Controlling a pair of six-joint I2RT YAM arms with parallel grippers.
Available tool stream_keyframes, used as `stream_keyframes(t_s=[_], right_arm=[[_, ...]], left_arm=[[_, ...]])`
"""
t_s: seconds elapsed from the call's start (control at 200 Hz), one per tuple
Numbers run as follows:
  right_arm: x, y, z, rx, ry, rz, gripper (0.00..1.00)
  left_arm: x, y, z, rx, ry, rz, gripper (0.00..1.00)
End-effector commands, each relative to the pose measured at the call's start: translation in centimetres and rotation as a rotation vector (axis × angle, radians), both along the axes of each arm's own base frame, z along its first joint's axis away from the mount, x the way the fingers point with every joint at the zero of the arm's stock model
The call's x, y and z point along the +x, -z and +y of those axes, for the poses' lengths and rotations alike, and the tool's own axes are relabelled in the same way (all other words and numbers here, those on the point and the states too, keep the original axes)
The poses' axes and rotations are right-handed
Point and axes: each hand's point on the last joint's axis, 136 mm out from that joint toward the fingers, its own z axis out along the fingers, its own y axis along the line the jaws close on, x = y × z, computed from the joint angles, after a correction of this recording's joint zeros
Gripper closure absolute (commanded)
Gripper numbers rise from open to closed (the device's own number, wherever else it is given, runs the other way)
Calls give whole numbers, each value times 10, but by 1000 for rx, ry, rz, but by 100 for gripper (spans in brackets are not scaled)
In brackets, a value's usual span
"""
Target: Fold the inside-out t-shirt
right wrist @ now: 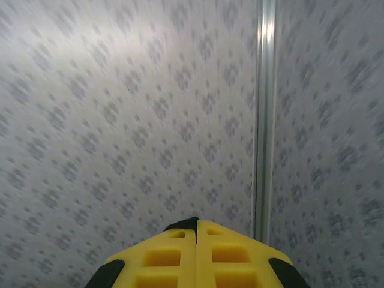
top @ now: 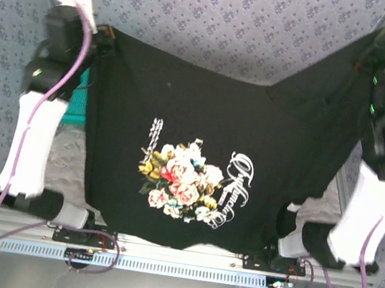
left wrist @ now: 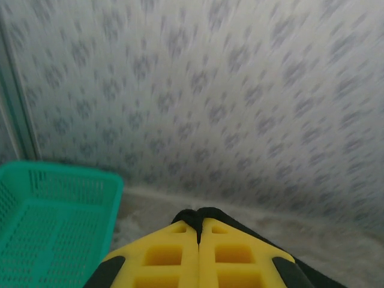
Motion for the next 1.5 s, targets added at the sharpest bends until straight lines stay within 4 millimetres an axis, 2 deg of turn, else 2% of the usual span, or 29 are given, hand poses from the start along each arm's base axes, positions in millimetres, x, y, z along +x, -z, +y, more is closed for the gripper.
stream_keyframes(t_s=[0.0, 0.055, 0.12, 0.14, 0.17, 0.22, 0.255, 0.315, 0.325, 0.355, 0.365, 0.425, 0.5, 0.55, 0.57, 0.615, 0.635, 0.665, 0.69, 0.729, 0.859, 0.924, 1.034, 1.064, 1.149, 1.244, 1.344, 1.434, 1.494], right_arm=[[108, 68, -7, 80, -57, 152, 100], [147, 103, -1, 98, -91, 225, 100], [199, 158, 9, 99, -113, 327, 100], [214, 175, 12, 93, -114, 357, 100], [233, 200, 15, 77, -111, 398, 100], [262, 242, 19, 64, -97, 460, 100], [280, 266, 22, 60, -97, 490, 95], [303, 301, 24, 55, -94, 538, 79], [307, 311, 25, 55, -92, 552, 78], [311, 315, 25, 46, -84, 559, 71], [312, 320, 24, 42, -81, 570, 69], [311, 328, 28, 10, -74, 601, 62], [295, 328, 35, 5, -73, 654, 54], [280, 343, 44, 41, -90, 729, 48], [271, 341, 49, 59, -106, 742, 46], [252, 362, 64, 101, -148, 821, 44], [240, 361, 72, 116, -170, 828, 44], [224, 377, 86, 125, -206, 864, 44], [211, 379, 97, 133, -231, 861, 44], [187, 395, 109, 149, -256, 890, 43], [111, 462, 126, 247, -310, 1059, 43], [79, 492, 131, 277, -339, 1132, 43], [40, 528, 126, 254, -315, 1243, 43], [25, 546, 123, 260, -303, 1284, 43], [5, 574, 119, 283, -277, 1346, 42], [-9, 604, 105, 287, -194, 1431, 43], [-8, 623, 81, 293, -87, 1472, 45], [-1, 629, 60, 310, 6, 1470, 45], [5, 633, 46, 313, 58, 1473, 53]], left_arm=[[64, 71, -5, 9, -22, 120, 96], [95, 114, -12, 17, -18, 197, 95], [128, 165, -14, 38, -38, 283, 90], [139, 171, -14, 39, -45, 282, 89], [154, 192, -15, 41, -53, 315, 85], [177, 220, -20, 44, -48, 353, 74], [191, 240, -23, 48, -51, 388, 70], [210, 261, -27, 54, -44, 437, 64], [212, 258, -29, 54, -41, 436, 62], [218, 259, -30, 58, -33, 442, 60], [219, 267, -31, 62, -30, 461, 59], [224, 253, -33, 52, -14, 433, 53], [215, 241, -34, 8, 10, 427, 45], [204, 239, -34, -4, 17, 463, 43], [199, 239, -34, -5, 19, 485, 43], [186, 242, -38, 0, 35, 536, 43], [180, 243, -40, 7, 42, 561, 43], [171, 245, -45, 21, 59, 593, 43], [164, 247, -51, 38, 79, 616, 43], [154, 251, -63, 77, 107, 648, 44], [122, 247, -97, 154, 208, 622, 45], [101, 247, -94, 123, 212, 574, 44], [56, 266, -75, 128, 207, 635, 45], [46, 270, -69, 137, 195, 642, 44], [20, 297, -56, 111, 157, 687, 44], [9, 332, -49, 22, 126, 714, 45], [2, 362, -46, -9, 102, 762, 44], [-4, 380, -43, -26, 88, 795, 45], [-10, 391, -40, -11, 75, 827, 45]])
